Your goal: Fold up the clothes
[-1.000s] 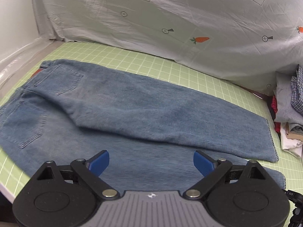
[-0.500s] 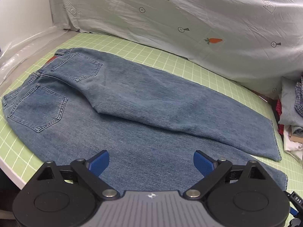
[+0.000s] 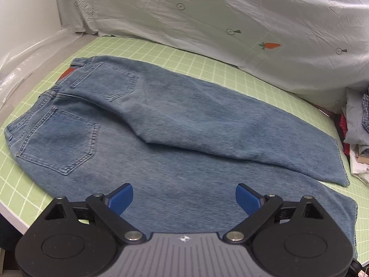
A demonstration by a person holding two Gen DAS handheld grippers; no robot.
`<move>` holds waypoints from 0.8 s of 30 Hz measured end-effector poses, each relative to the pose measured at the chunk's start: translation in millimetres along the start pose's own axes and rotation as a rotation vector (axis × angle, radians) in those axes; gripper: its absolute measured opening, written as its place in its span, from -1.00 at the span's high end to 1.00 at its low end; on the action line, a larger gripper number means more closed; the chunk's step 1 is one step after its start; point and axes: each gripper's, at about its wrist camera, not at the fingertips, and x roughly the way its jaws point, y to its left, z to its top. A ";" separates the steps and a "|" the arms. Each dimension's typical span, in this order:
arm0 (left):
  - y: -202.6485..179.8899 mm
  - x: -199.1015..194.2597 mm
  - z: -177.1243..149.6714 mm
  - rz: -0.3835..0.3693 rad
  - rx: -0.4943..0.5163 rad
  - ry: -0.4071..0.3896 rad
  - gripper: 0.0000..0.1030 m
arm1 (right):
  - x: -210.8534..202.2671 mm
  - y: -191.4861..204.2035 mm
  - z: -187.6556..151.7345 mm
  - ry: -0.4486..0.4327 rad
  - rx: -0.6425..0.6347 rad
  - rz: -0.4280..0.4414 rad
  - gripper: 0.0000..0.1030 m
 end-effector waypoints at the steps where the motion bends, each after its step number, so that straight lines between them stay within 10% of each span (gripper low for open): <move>1: 6.7 0.1 0.4 0.006 -0.007 0.002 -0.85 | 0.5 4.9 -2.8 -0.001 -0.013 -0.020 -1.00; 24: 247.1 47.2 32.4 0.213 -0.467 0.027 -0.85 | 13.6 31.3 7.1 -0.027 0.237 -0.264 -1.00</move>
